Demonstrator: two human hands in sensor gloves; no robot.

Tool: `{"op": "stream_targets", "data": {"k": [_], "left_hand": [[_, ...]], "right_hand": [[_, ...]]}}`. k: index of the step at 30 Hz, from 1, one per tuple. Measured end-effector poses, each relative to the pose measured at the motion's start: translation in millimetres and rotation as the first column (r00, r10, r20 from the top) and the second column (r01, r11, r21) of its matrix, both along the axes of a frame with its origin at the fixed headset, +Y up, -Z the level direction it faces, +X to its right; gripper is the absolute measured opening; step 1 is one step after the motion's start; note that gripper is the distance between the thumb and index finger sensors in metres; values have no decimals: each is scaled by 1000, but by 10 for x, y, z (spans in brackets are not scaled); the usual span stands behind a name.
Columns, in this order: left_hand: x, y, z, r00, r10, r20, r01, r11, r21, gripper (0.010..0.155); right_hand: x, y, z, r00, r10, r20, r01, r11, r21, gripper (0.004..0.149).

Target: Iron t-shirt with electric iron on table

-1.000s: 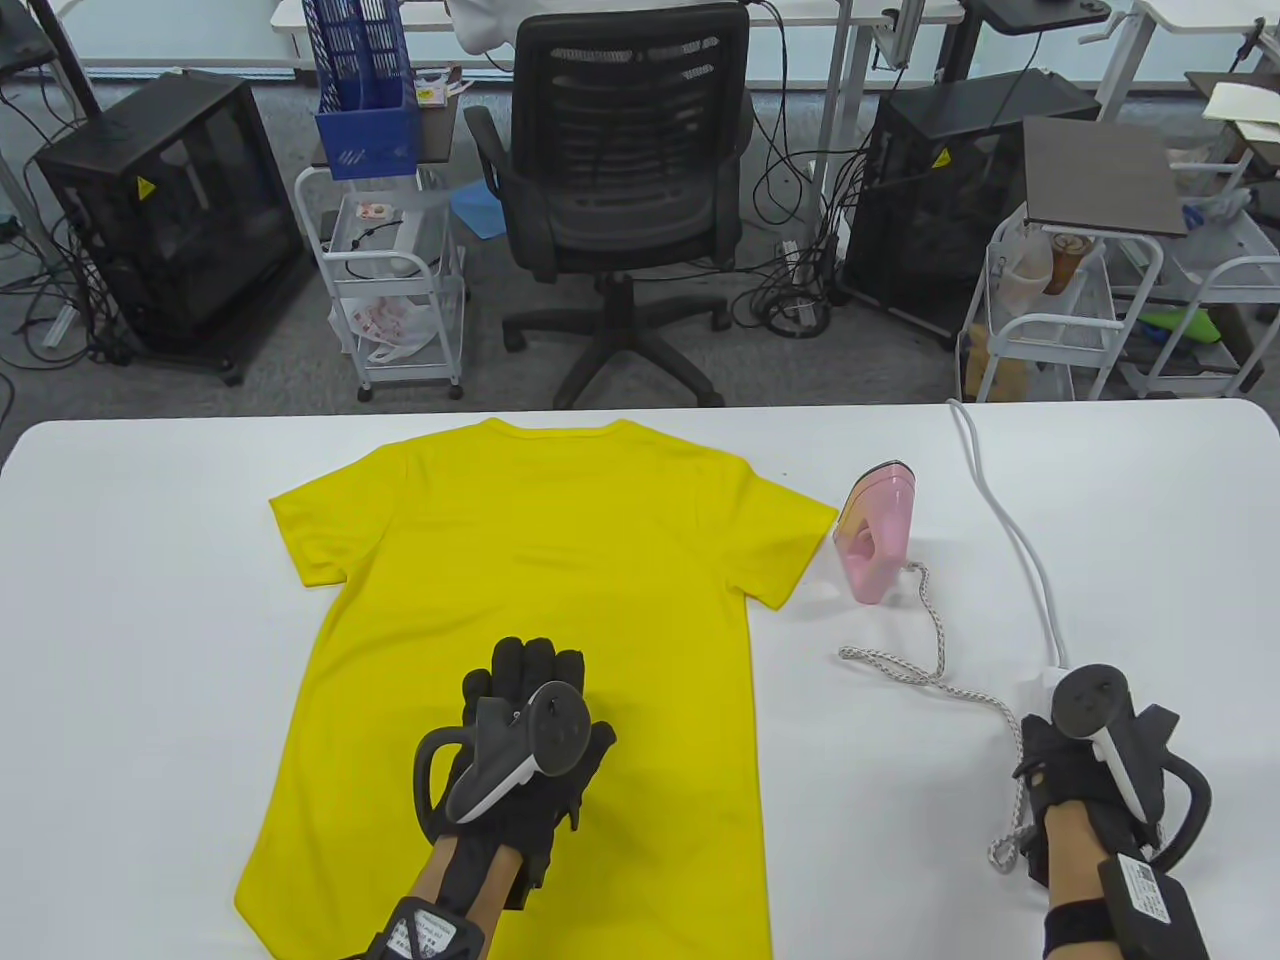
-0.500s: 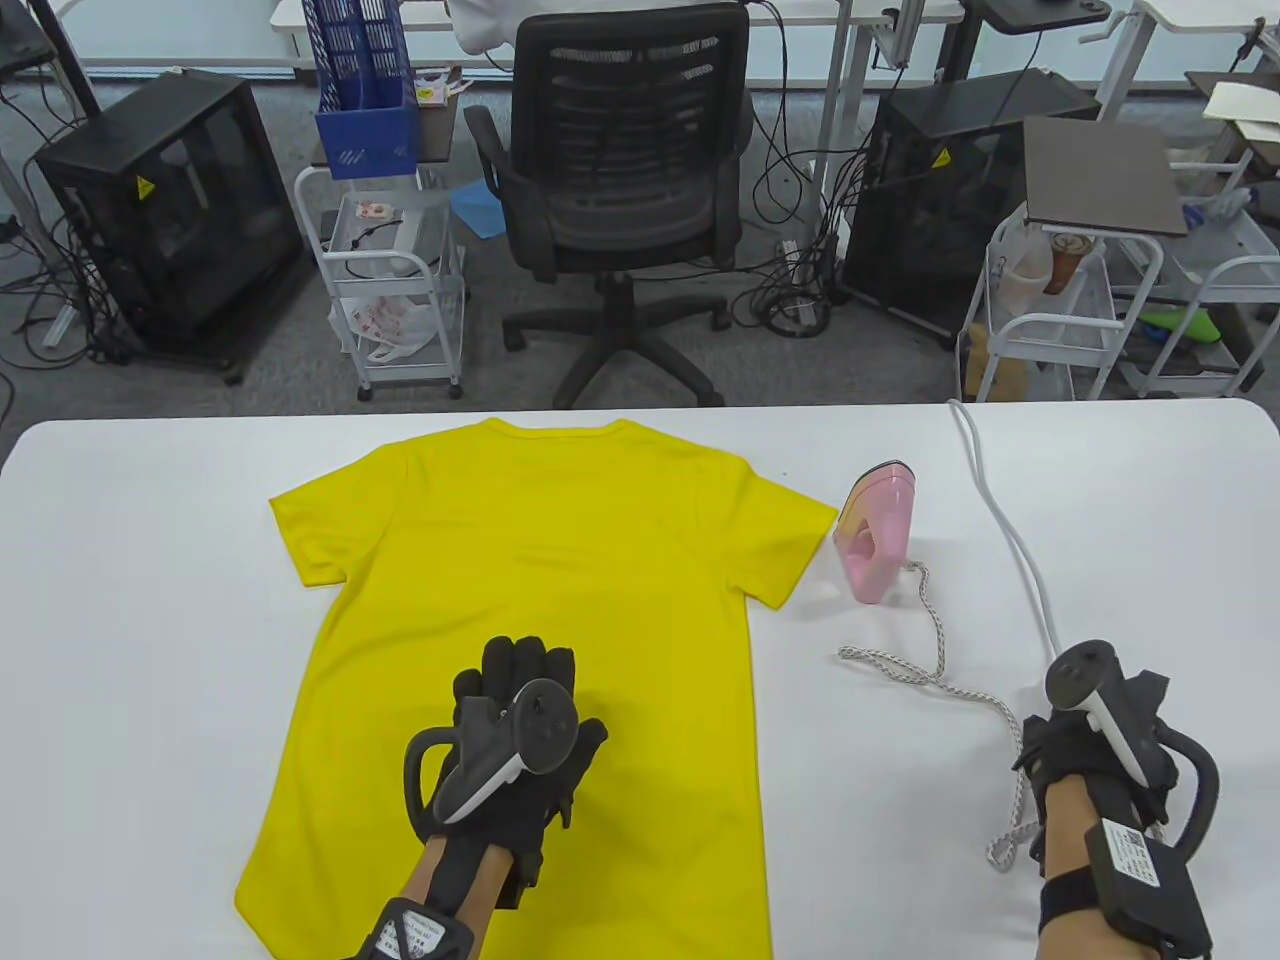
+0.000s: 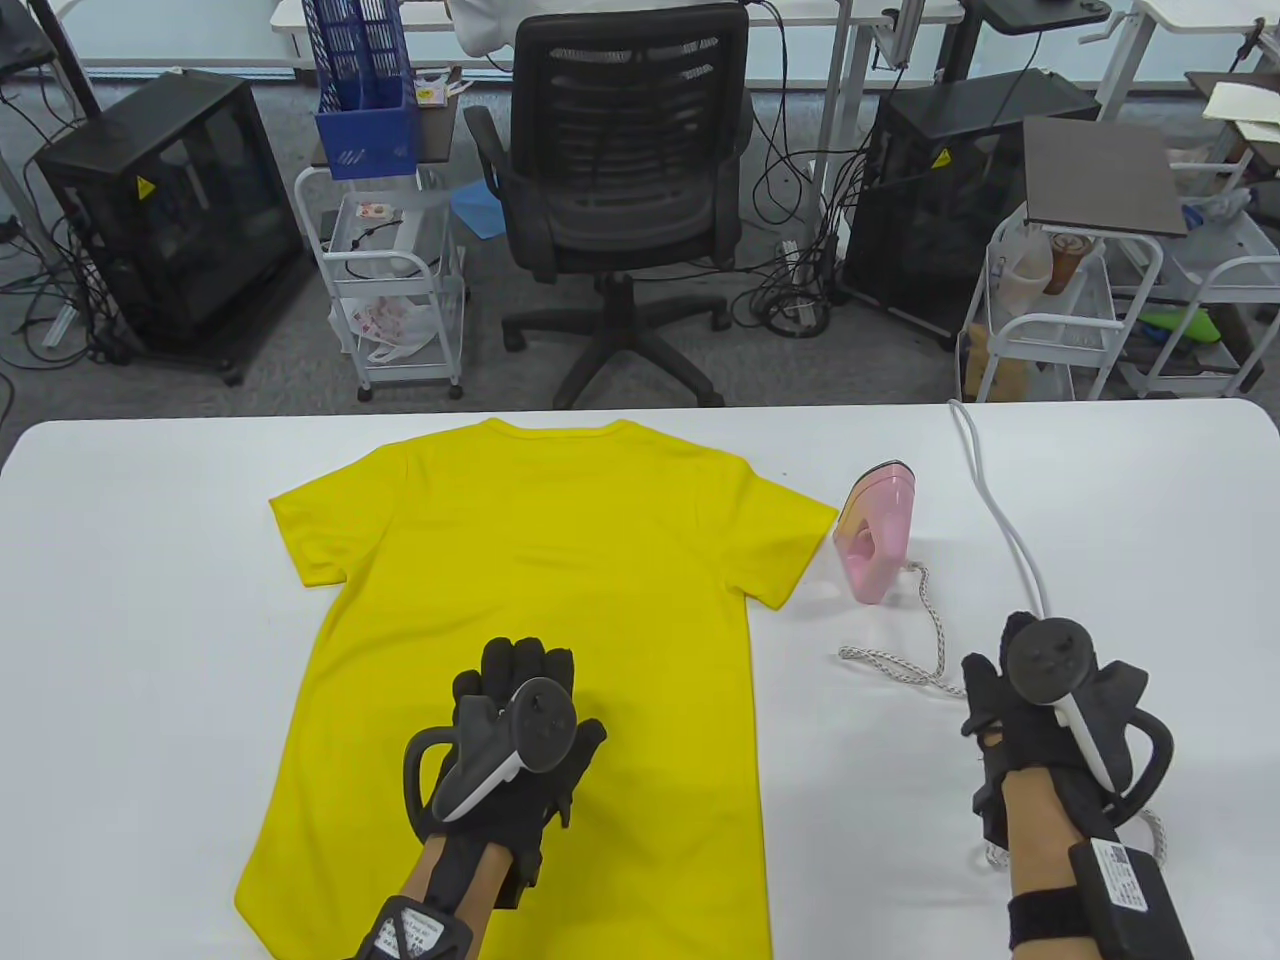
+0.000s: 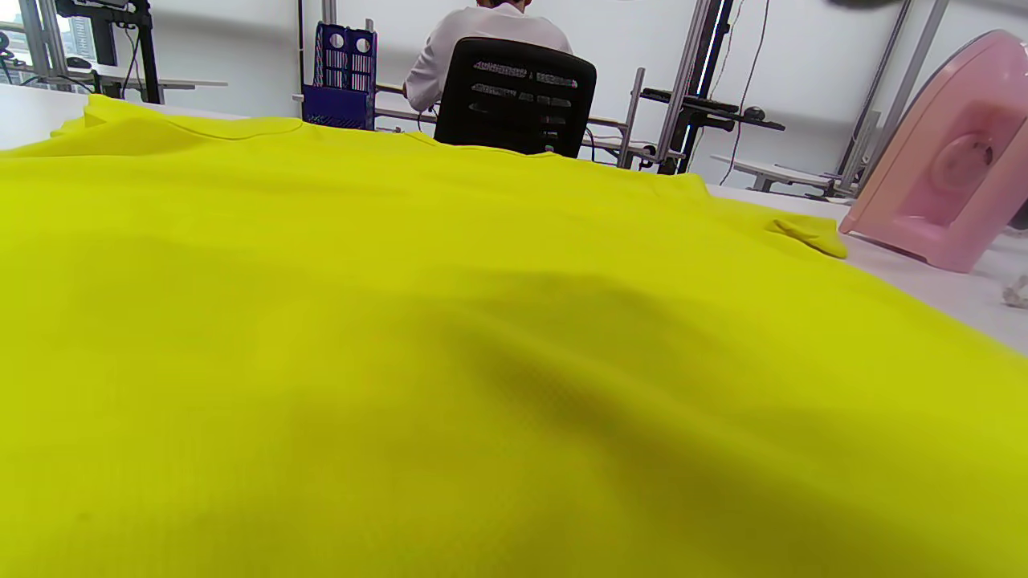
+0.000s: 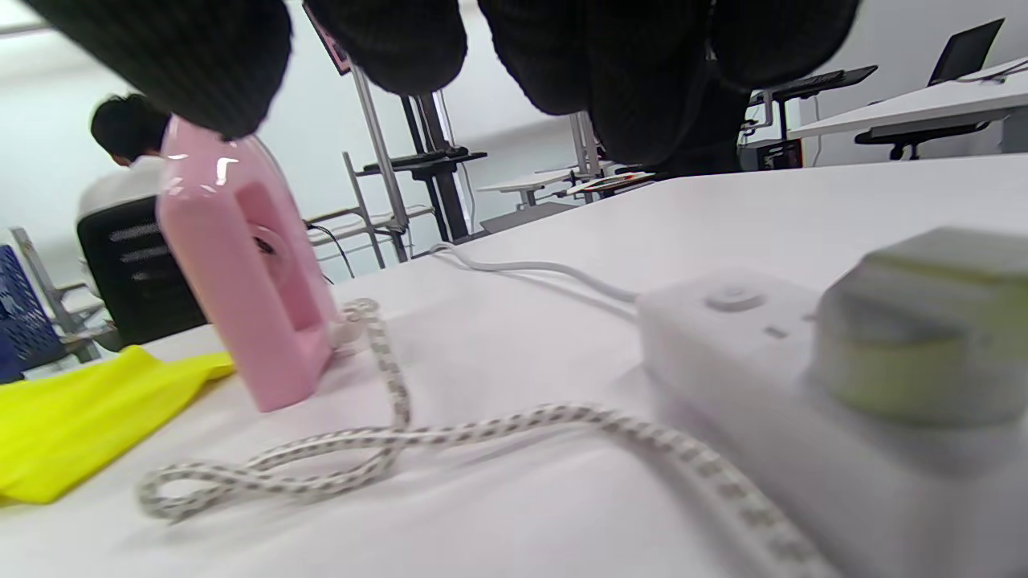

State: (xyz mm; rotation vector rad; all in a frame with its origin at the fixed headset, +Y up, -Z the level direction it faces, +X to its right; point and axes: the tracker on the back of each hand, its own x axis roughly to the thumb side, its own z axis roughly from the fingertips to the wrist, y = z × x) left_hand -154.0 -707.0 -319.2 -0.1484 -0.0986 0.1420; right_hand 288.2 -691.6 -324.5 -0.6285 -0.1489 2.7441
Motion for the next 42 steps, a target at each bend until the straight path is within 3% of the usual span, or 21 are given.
{"op": "stream_targets", "data": {"k": [4,8,14,18,20,28,31,33,37,42], "left_hand": [[-13,-37,-21,1000,-6,-11,6,1000,-14,78],[-60,-157,-81,999,-16,-29,14,998,-62,83],[-79,-577,-263,995,-95,-36,81,954,-288,99],[-50,-774,-322,993,-109,-39,83,907,-413,100],[2,-753,-319,994,-103,-31,83,920,-382,100],[439,-699,-137,981,-166,96,191,882,-430,100],[615,-604,-50,972,-172,160,226,866,-445,97],[659,-507,-21,981,-133,141,183,876,-446,94],[471,-328,-177,985,-151,83,171,922,-349,92],[-166,-521,-399,985,-113,-132,46,903,-427,94]], "right_hand": [[-263,-187,106,995,-71,-68,77,994,81,65],[-478,-291,157,988,-42,-146,55,995,84,65],[-628,-260,208,977,-40,-211,71,987,143,65],[-661,-330,202,969,-33,-245,61,993,105,65],[-664,-356,195,966,-38,-255,66,993,99,65],[-771,-452,168,952,-37,-304,51,998,39,65],[-810,-472,158,948,-31,-316,39,999,19,65],[-824,-485,158,946,-31,-322,38,999,16,65],[-878,-517,151,933,-33,-360,32,999,-10,65],[-1056,-620,109,882,-35,-469,-17,994,-107,67]]}}
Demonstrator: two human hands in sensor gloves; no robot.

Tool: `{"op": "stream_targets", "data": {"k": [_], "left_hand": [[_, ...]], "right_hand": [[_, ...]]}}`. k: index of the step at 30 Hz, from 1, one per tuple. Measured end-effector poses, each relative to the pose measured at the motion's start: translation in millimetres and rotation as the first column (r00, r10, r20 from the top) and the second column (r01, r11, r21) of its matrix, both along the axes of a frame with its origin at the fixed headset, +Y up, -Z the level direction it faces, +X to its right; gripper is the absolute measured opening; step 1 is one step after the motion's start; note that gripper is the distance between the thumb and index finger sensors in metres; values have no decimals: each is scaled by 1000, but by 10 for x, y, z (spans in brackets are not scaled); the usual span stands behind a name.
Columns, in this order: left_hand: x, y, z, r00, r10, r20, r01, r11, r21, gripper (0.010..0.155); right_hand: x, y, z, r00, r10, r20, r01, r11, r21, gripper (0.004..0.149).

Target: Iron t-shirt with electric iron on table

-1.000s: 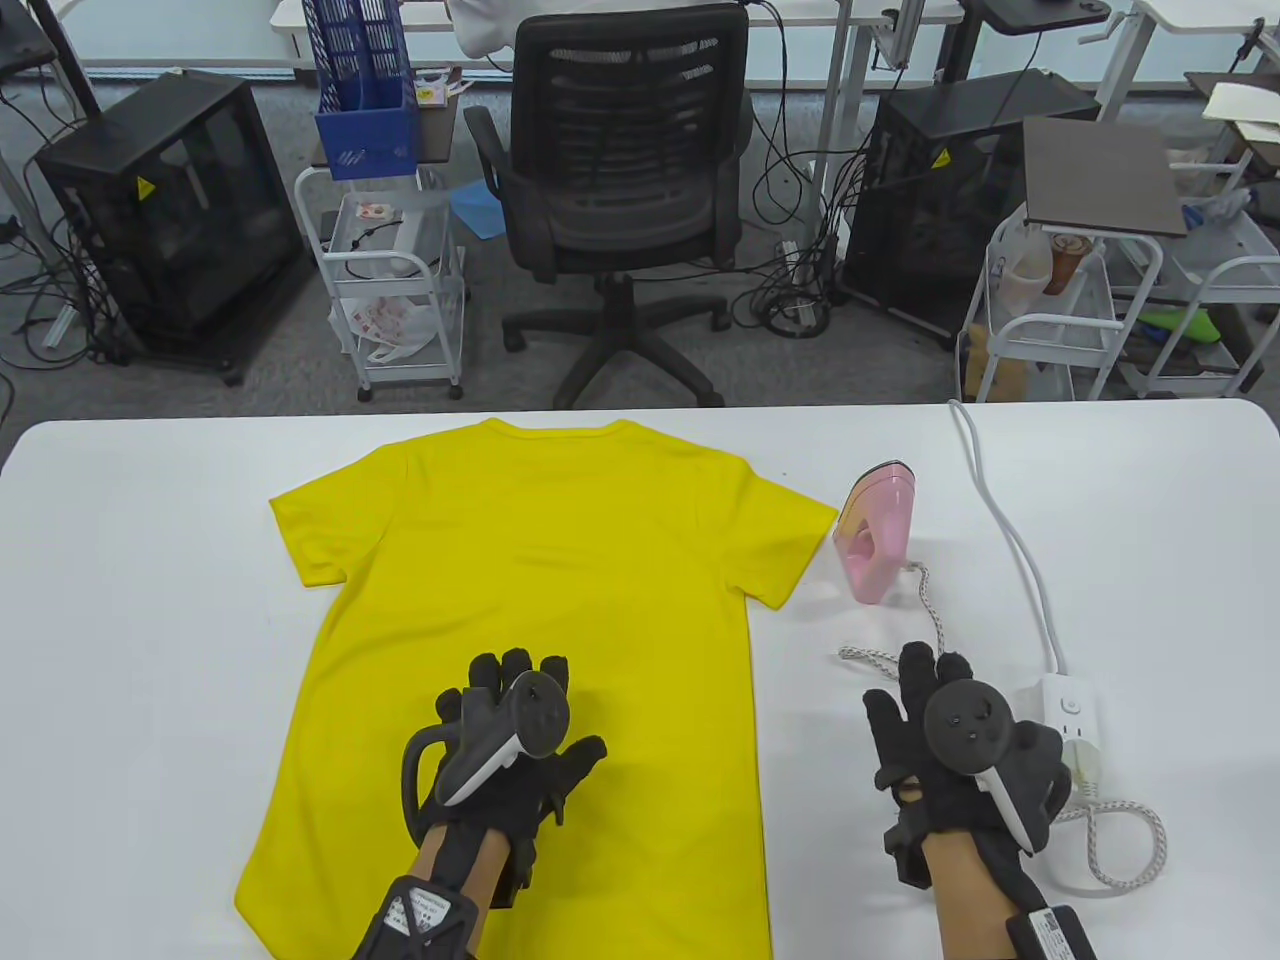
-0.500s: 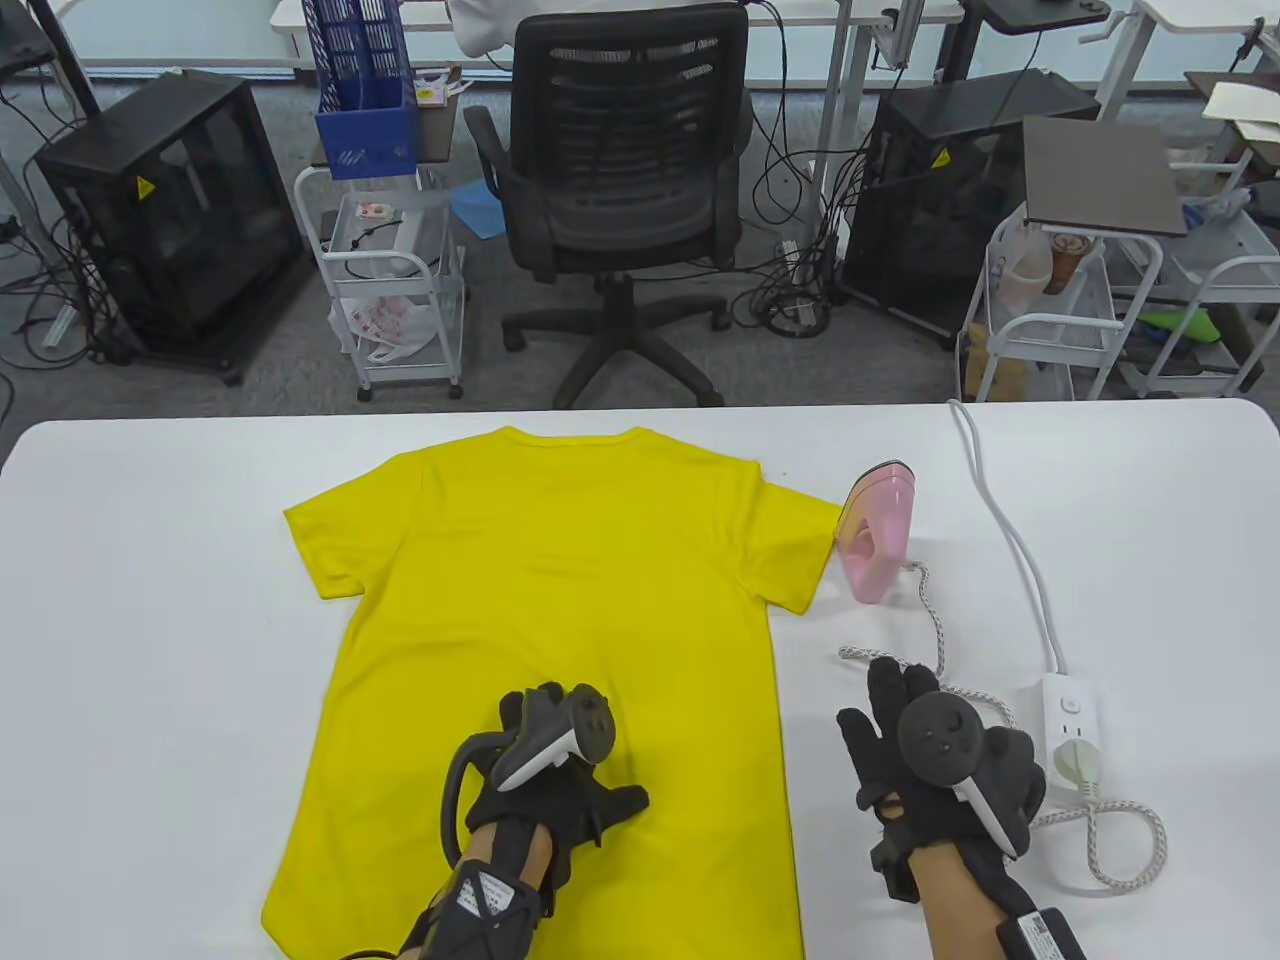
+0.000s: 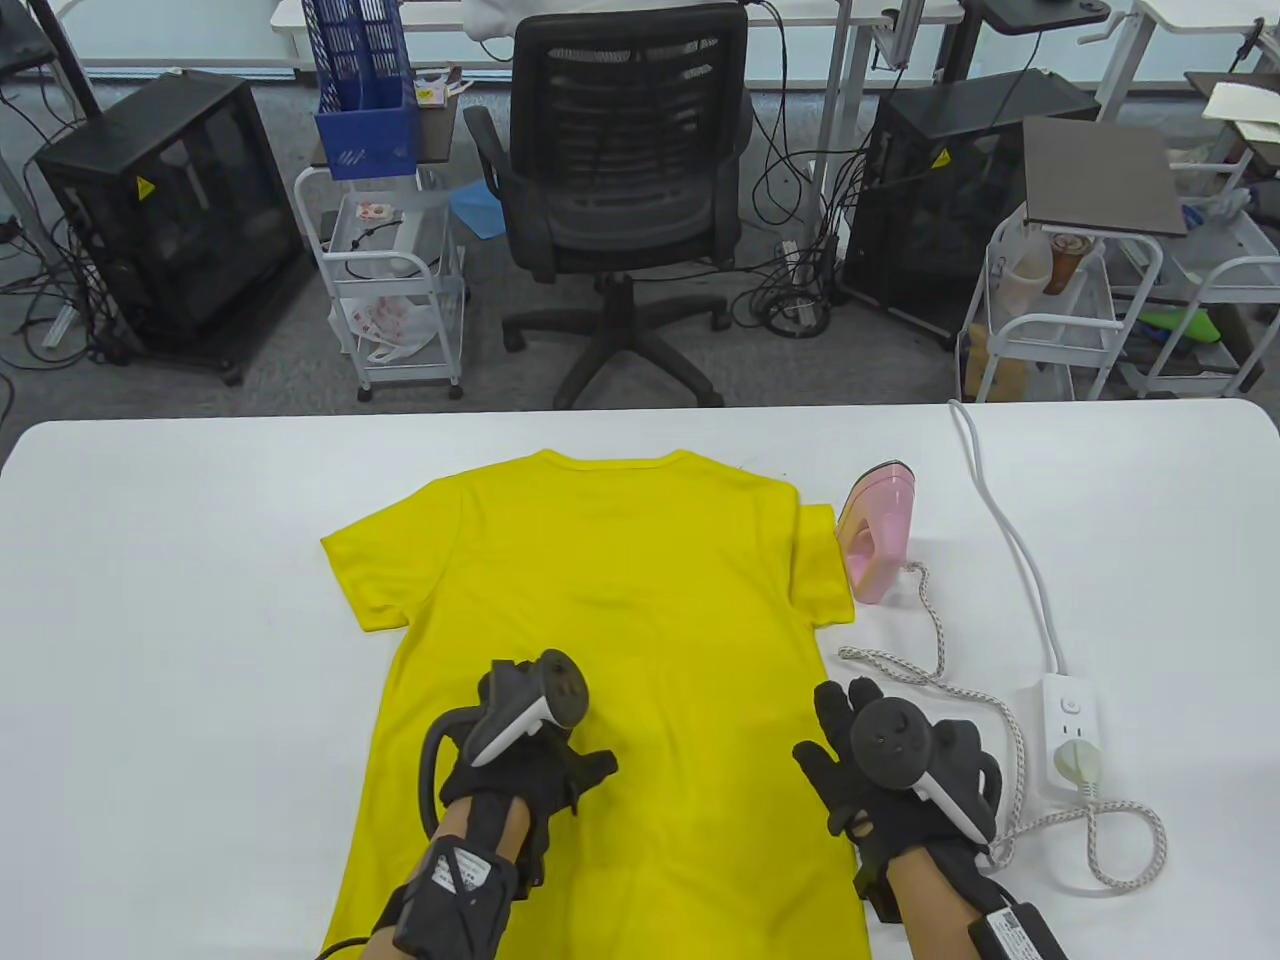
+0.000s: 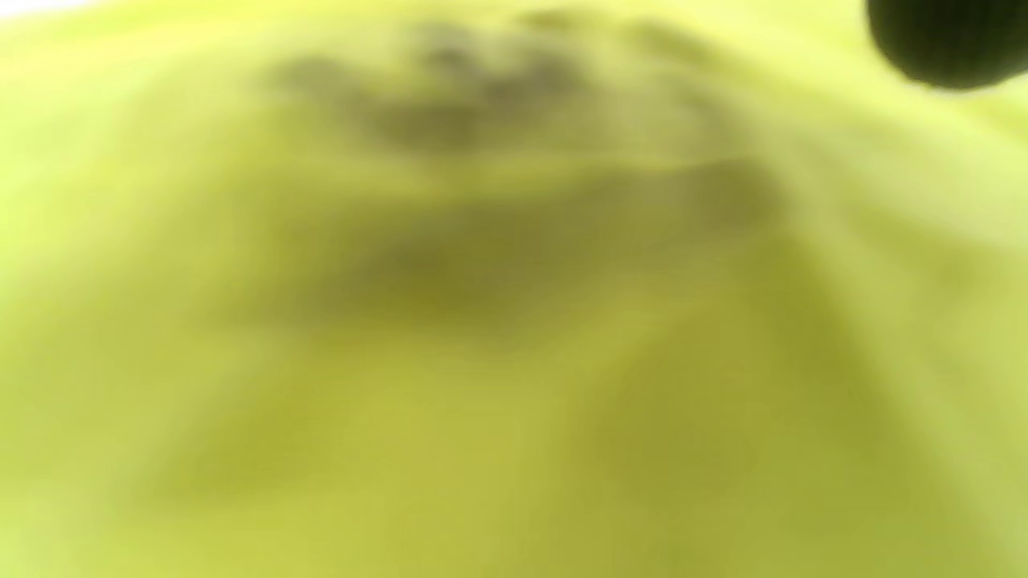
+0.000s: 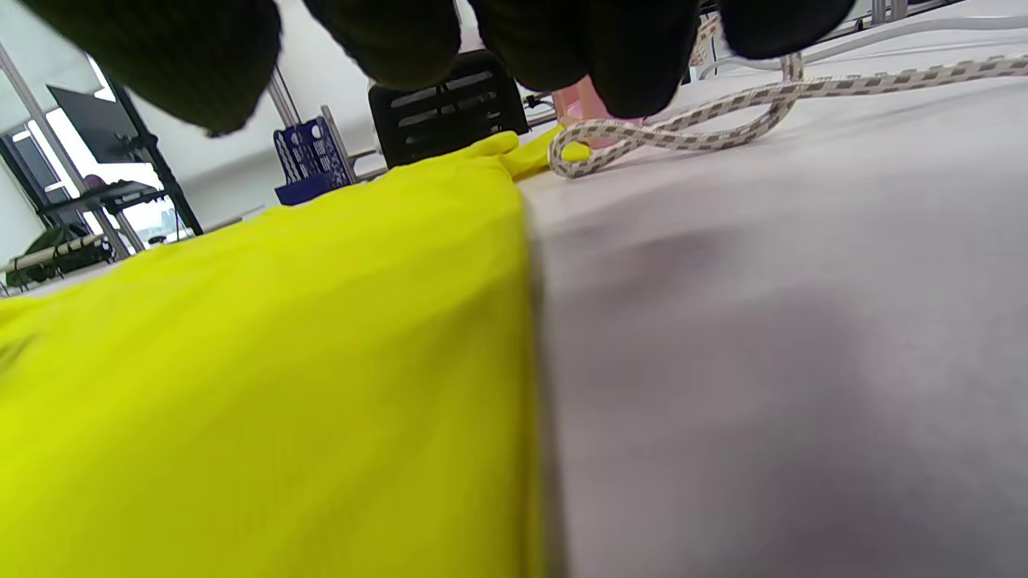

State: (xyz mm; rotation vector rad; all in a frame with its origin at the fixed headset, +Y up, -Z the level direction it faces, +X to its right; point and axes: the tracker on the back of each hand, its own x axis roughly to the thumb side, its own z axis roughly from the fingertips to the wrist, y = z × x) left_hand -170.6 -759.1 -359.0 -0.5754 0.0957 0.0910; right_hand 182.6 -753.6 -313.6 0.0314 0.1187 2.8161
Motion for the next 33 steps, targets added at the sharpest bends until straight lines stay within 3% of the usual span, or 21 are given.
{"op": "stream_targets", "data": {"k": [3,5,7,12,15,23,27,33], "left_hand": [[-226,-175,4,997,49,-54,-54,994,-98,99],[-264,-170,25,998,52,-29,-54,997,-54,102],[-281,-159,48,999,35,-21,-37,996,-85,105],[-361,-152,100,999,33,-28,-35,996,-85,105],[-385,-110,124,997,76,-28,-77,997,-30,103],[-22,450,292,985,103,140,-134,963,232,98],[-6,493,360,985,76,153,-120,947,300,101],[-75,553,427,994,24,106,-60,935,350,104]], "right_hand": [[-126,-78,-24,997,26,-68,-28,999,-39,68],[-201,-144,-41,993,55,-106,-66,992,-107,67],[-243,-191,-49,990,79,-117,-95,986,-138,66],[-221,-200,-47,991,88,-102,-101,986,-132,66],[-150,-137,-39,996,58,-73,-64,995,-81,66],[181,79,-39,994,-84,73,79,994,71,67],[363,148,-101,974,-139,181,115,984,134,72],[583,304,-545,912,-136,388,109,990,92,86]]}}
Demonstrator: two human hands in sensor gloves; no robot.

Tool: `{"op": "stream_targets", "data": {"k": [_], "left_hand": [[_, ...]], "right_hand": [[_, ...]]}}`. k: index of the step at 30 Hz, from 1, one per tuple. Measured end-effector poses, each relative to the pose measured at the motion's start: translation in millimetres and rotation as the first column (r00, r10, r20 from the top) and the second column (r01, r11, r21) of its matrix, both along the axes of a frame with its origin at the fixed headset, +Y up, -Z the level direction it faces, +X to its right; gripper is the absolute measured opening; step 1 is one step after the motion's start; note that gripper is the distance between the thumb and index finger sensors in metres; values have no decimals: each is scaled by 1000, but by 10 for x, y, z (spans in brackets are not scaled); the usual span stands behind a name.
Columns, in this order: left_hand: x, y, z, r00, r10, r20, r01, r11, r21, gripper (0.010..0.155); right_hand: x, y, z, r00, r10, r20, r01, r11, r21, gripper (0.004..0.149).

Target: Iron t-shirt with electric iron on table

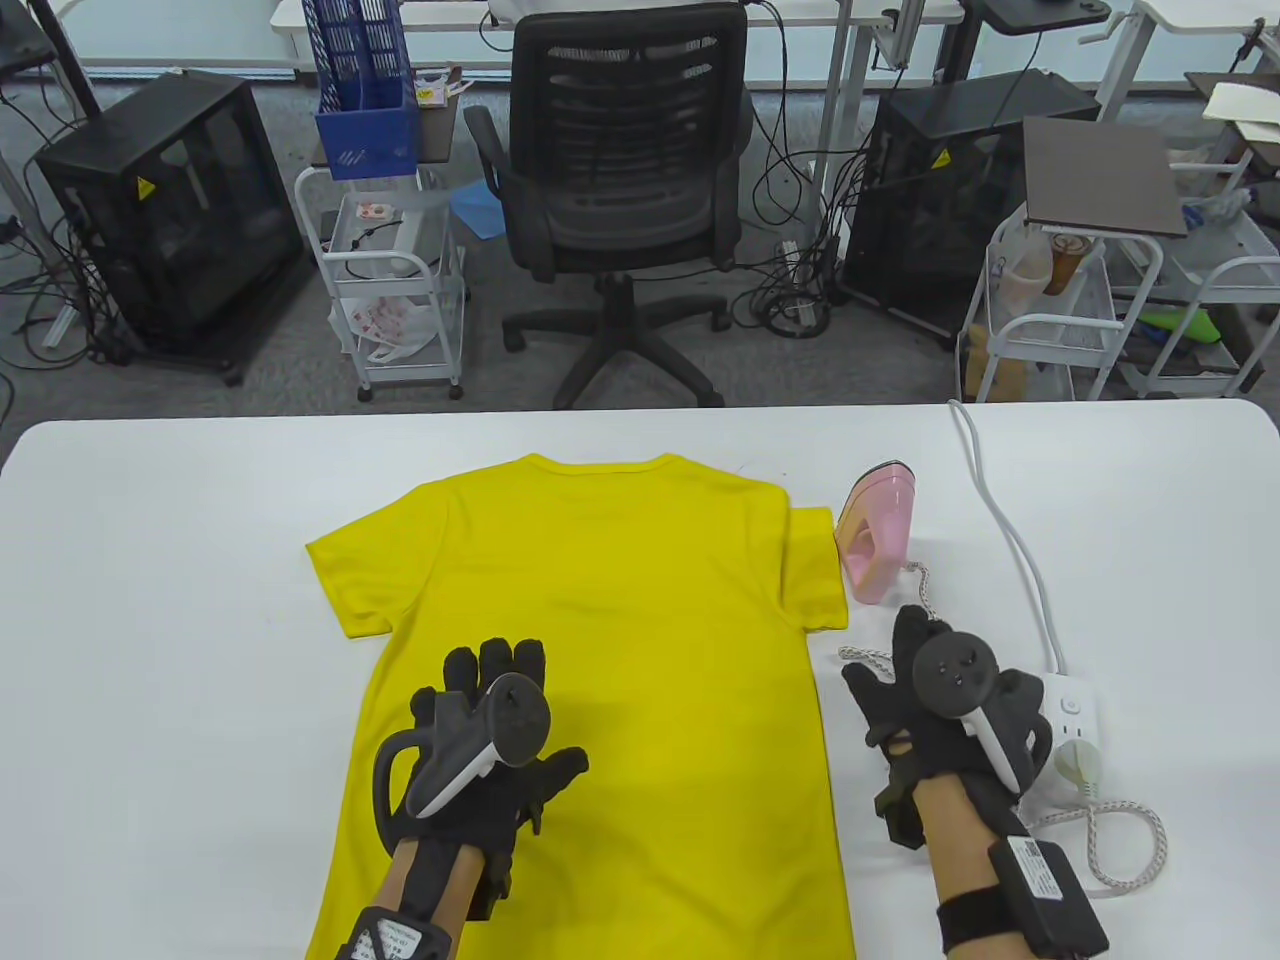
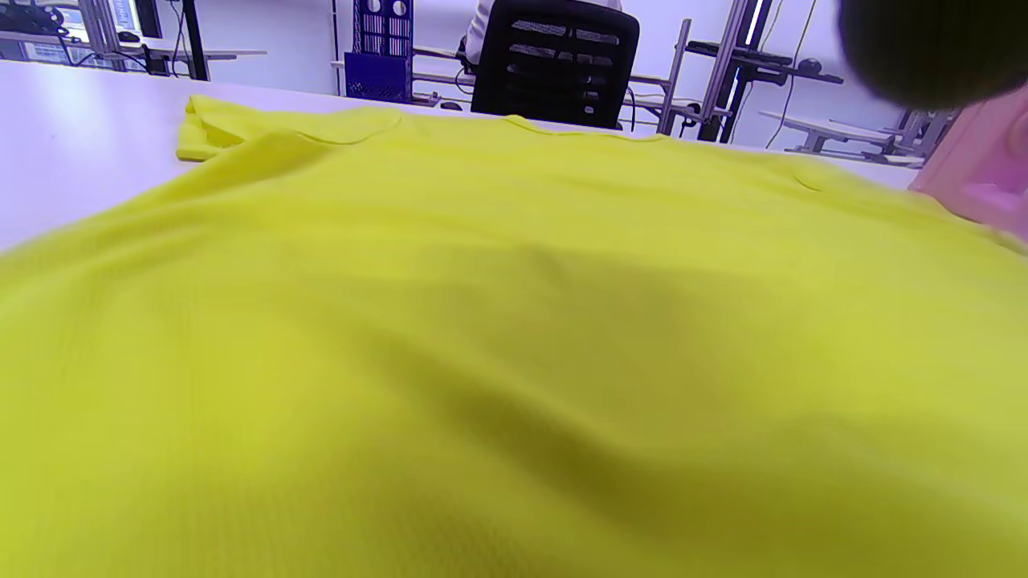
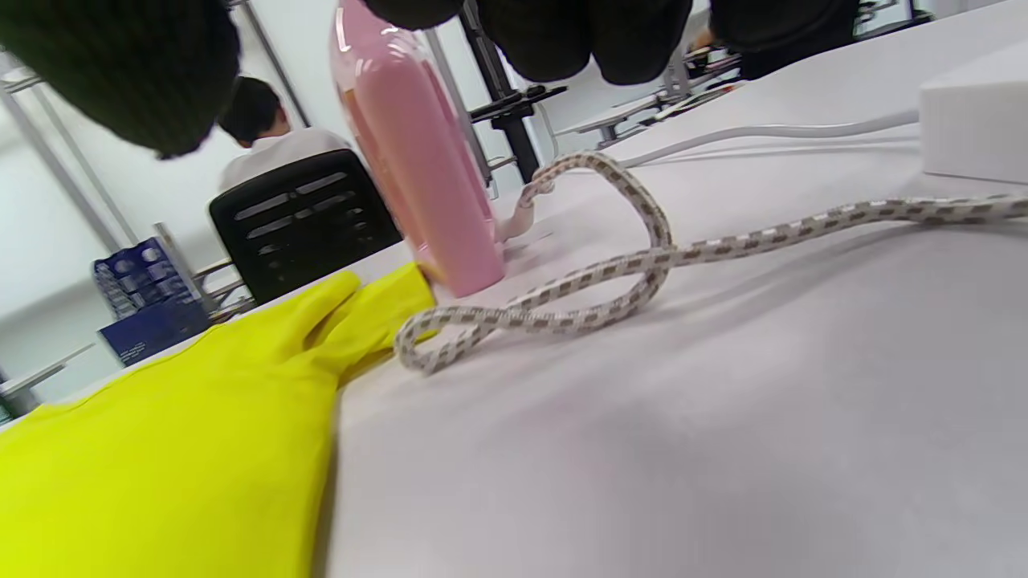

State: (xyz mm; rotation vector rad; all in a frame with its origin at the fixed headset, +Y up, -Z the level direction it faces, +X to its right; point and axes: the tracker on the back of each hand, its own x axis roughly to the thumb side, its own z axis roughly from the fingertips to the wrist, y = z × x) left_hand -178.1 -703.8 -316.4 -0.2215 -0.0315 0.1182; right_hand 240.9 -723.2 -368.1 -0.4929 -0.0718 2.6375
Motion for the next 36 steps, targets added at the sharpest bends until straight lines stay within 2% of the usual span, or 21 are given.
{"op": "stream_targets", "data": {"k": [5,7,9,12,15,17,20,22,23,24,25,28,31,32,35,36], "left_hand": [[-69,27,22,1000,11,-18,-11,1000,22,102],[-94,11,25,1000,12,-16,-12,1000,9,102],[-123,-1,17,1000,13,-21,-13,1000,1,101],[-179,-24,-12,999,31,-33,-32,999,-17,100],[-206,-56,-34,998,36,-41,-38,999,-32,100],[-207,-67,-40,998,37,-41,-39,999,-39,100],[-199,-68,-44,999,35,-40,-37,998,-41,100],[-194,-64,-42,999,37,-39,-38,998,-41,100],[-191,-66,-44,999,35,-38,-37,998,-41,100],[-188,-68,-44,999,34,-38,-35,999,-41,100],[-187,-66,-44,999,33,-37,-35,999,-42,100],[-191,-74,-51,999,34,-41,-36,998,-50,100],[-215,-125,-75,998,32,-53,-36,996,-80,99],[-229,-150,-88,998,36,-58,-41,995,-88,99],[-264,-212,-118,997,39,-73,-47,992,-120,99],[-276,-235,-128,996,36,-77,-46,990,-131,99]], "right_hand": [[68,-39,-442,981,-103,164,117,990,-80,97],[78,-112,-601,948,-250,197,265,962,-57,98],[61,-144,-709,937,-277,213,290,957,-28,96],[38,-205,-811,933,-261,248,278,960,-36,89],[99,-271,-856,879,-341,332,347,937,43,68],[156,-289,-884,853,-407,326,414,909,53,65],[228,-205,-871,871,-401,283,380,916,127,58],[261,-113,-837,856,-435,278,396,899,188,56],[274,-12,-811,874,-422,240,374,901,220,57],[289,90,-771,903,-340,262,284,931,230,58],[308,150,-760,927,-298,229,245,941,233,58],[248,456,-663,960,-258,109,222,937,269,59],[36,730,-585,984,-165,-63,176,948,263,62],[-124,843,-534,989,-76,-127,110,951,288,63],[-492,947,-415,957,51,-284,31,961,275,64],[-728,947,-320,936,152,-317,-53,952,301,62]]}}
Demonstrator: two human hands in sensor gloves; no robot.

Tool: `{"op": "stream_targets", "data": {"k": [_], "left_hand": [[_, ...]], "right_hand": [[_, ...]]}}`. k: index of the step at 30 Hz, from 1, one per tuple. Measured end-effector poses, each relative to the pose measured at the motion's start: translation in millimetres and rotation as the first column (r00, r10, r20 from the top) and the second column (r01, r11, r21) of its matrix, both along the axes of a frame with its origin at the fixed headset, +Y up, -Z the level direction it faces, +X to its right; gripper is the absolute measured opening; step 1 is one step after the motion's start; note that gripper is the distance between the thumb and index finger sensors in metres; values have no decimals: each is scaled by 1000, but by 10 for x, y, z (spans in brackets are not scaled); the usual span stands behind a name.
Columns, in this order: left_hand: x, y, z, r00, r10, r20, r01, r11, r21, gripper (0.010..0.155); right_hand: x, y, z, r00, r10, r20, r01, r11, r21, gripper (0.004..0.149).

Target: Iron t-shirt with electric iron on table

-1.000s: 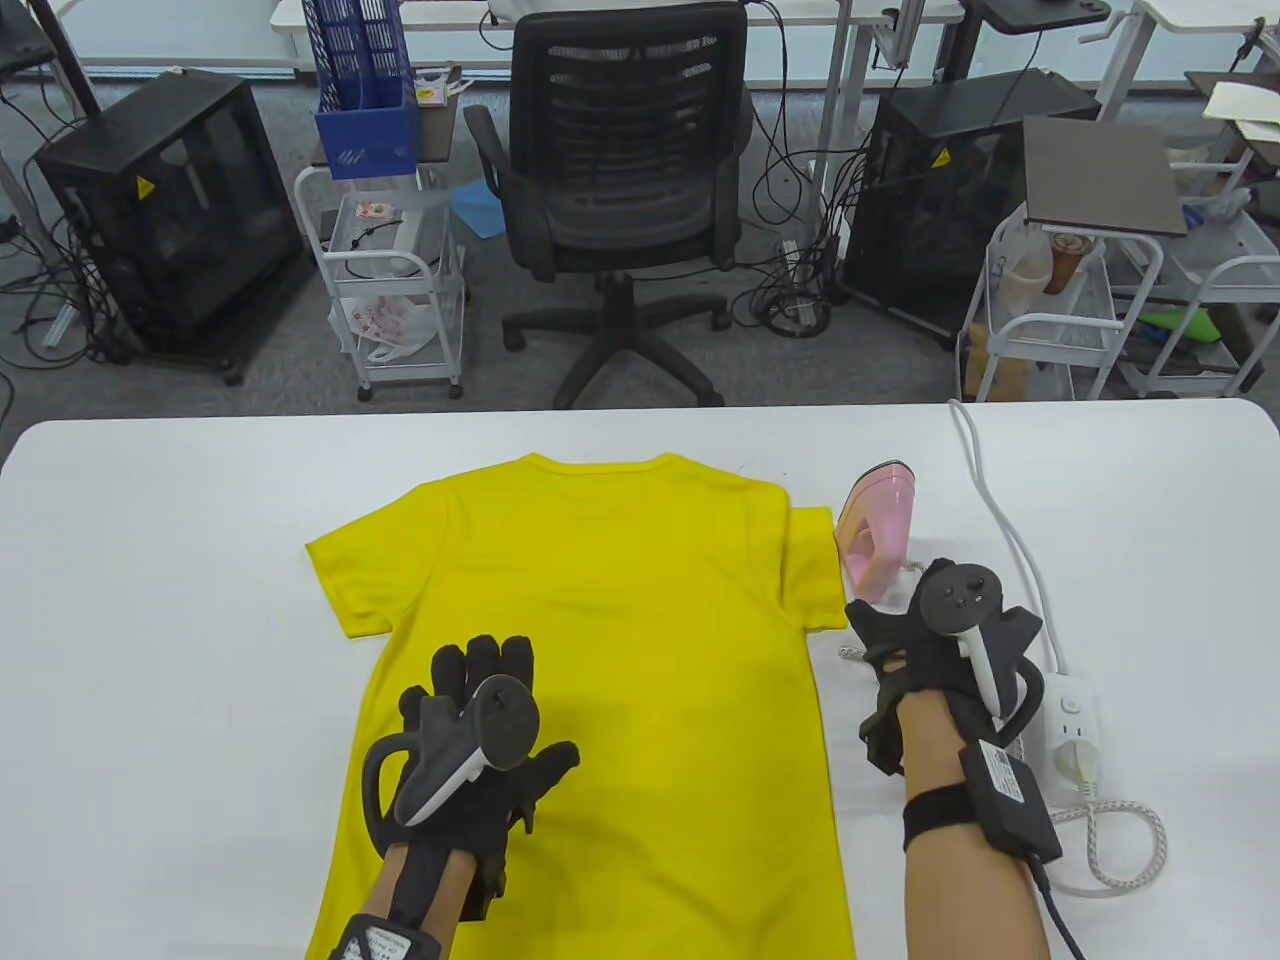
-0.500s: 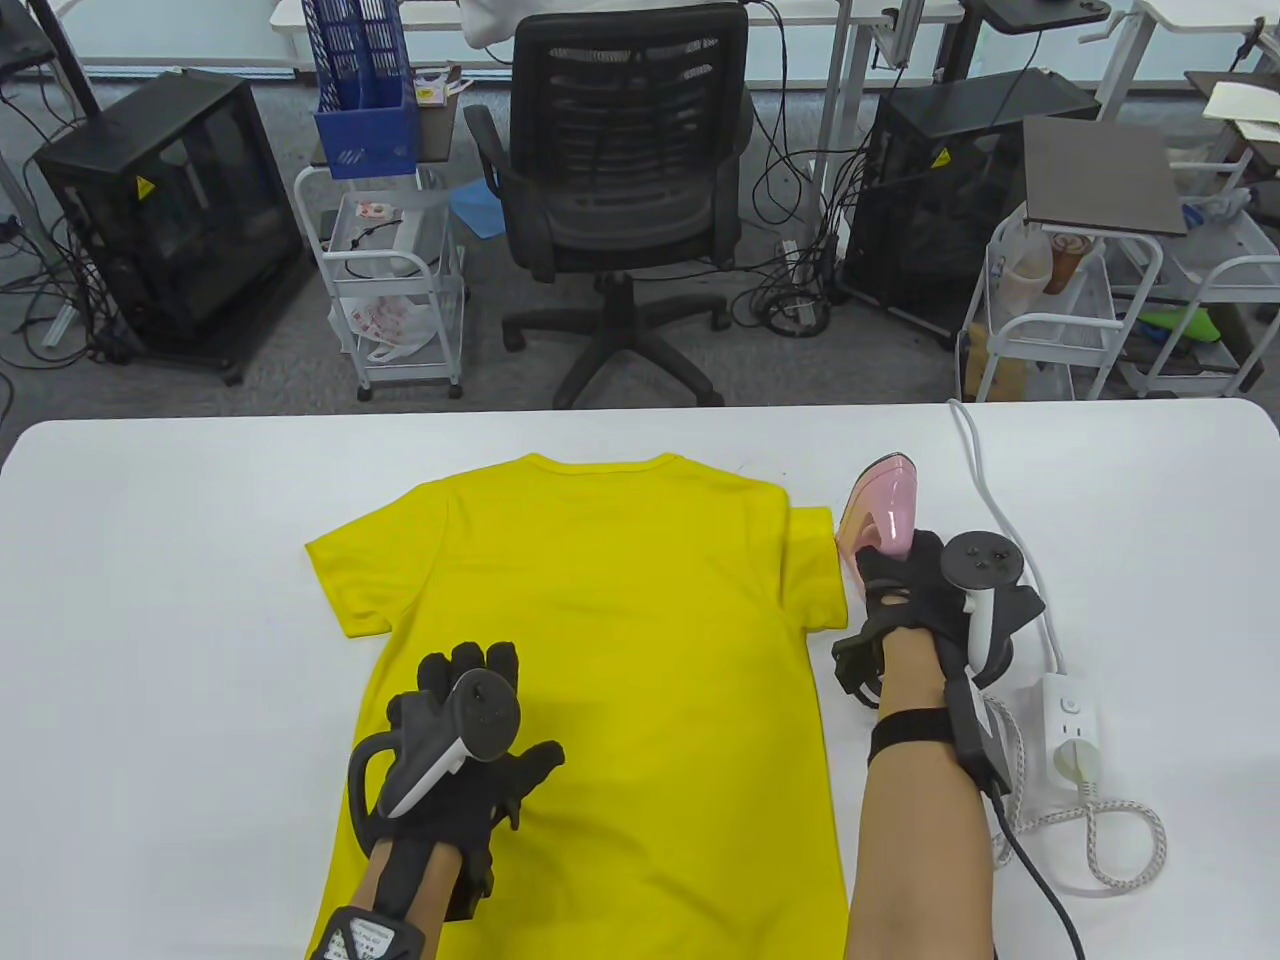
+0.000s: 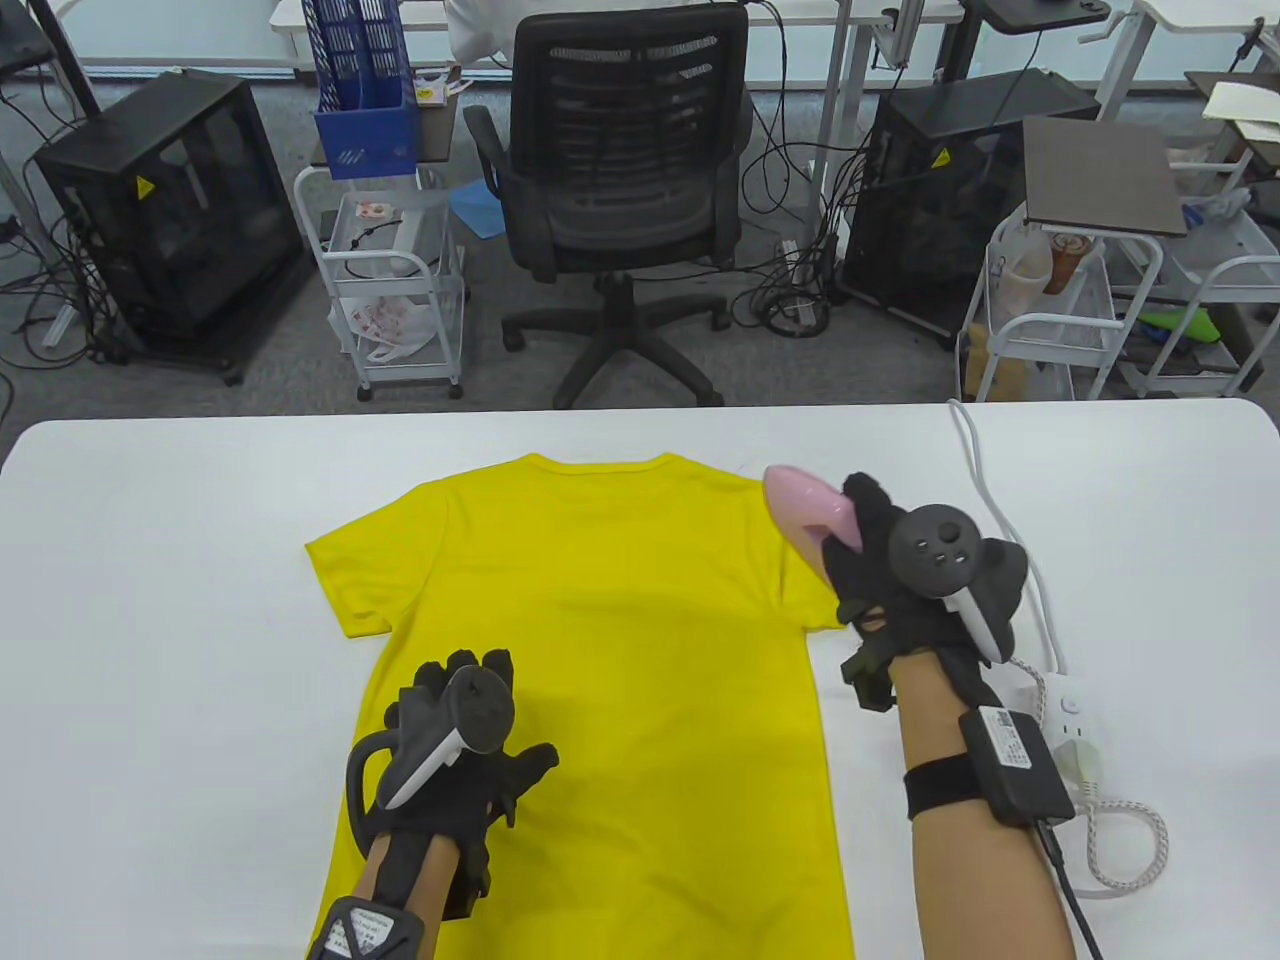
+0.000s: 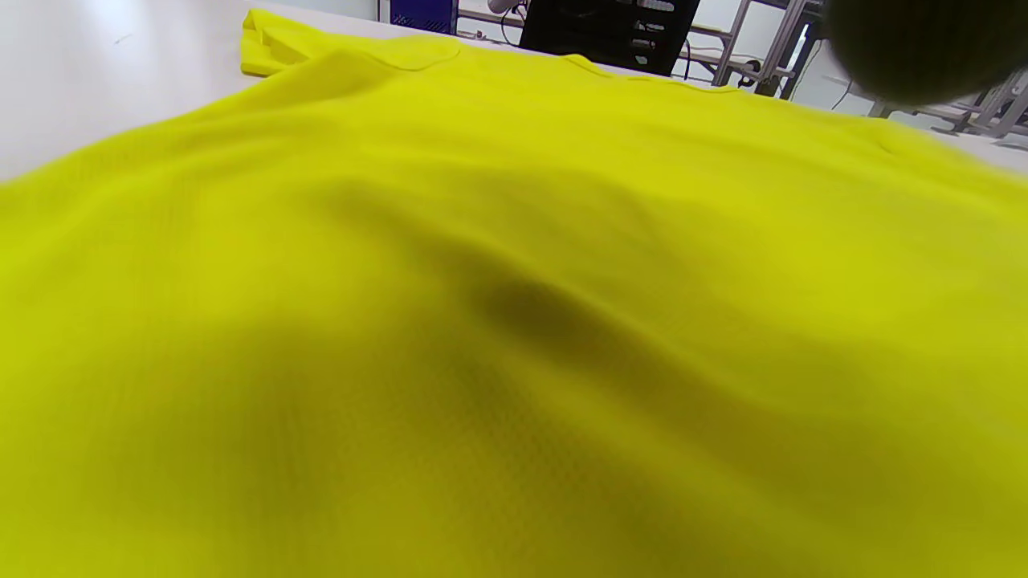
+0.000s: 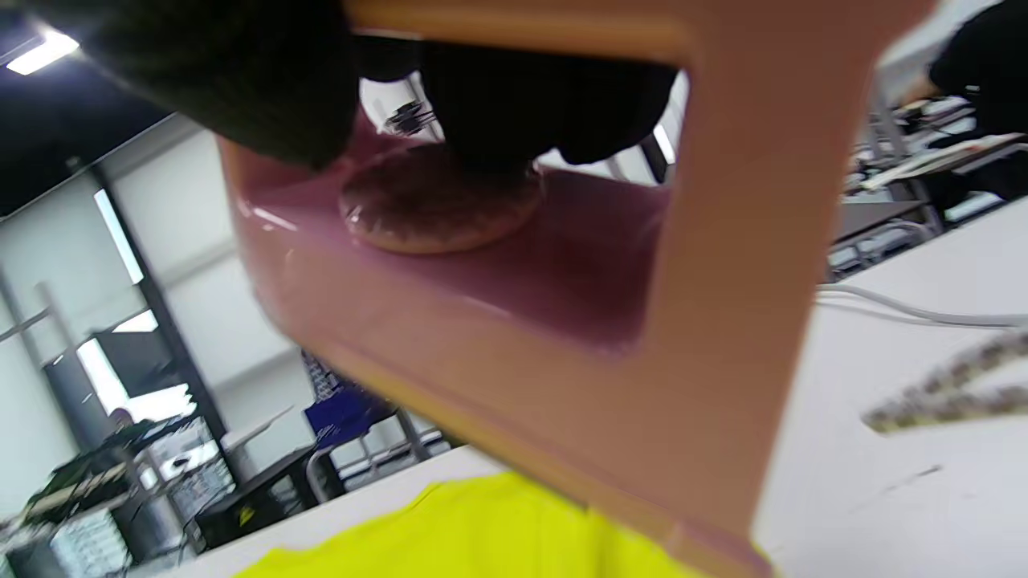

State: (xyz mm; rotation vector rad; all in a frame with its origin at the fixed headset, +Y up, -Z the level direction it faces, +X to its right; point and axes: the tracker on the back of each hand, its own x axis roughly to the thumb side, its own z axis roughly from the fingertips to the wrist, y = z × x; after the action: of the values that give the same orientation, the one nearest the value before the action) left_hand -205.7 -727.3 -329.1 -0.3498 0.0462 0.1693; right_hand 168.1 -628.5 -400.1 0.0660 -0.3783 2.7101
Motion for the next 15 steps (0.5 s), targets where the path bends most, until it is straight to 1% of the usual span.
{"op": "stream_targets", "data": {"k": [1,2,3,5,7,9,10,12,13,15], "left_hand": [[-7,-10,-4,1000,0,-2,0,1000,-5,98],[-15,-26,-10,1000,1,-5,-1,1000,-12,98],[-18,-34,-13,1000,2,-6,-2,1000,-15,98],[-20,-49,-17,1000,2,-6,-2,1000,-21,98],[-17,-68,-21,1000,-4,-5,4,999,-31,98],[-13,-101,-27,1000,-10,-2,9,999,-46,97],[-11,-120,-31,1000,-13,-1,13,998,-55,97],[-3,-158,-39,1000,-22,7,22,997,-76,98],[1,-185,-44,1000,-27,12,28,995,-91,98],[9,-228,-52,999,-41,16,42,992,-117,98]], "right_hand": [[-161,-21,59,996,84,-40,-84,996,8,62],[-371,-94,140,983,146,-114,-147,989,0,61],[-501,-149,220,970,165,-181,-174,984,-38,61],[-827,-348,376,965,154,-213,-173,982,-73,63],[-1059,-505,499,946,229,-229,-250,966,-68,64],[-1283,-675,618,915,332,-228,-353,934,-54,65],[-1351,-736,656,897,369,-242,-396,915,-73,66],[-1450,-842,719,877,386,-285,-434,891,-129,68],[-1483,-894,752,877,373,-305,-433,887,-161,69],[-1523,-967,813,876,336,-346,-416,890,-190,68]]}}
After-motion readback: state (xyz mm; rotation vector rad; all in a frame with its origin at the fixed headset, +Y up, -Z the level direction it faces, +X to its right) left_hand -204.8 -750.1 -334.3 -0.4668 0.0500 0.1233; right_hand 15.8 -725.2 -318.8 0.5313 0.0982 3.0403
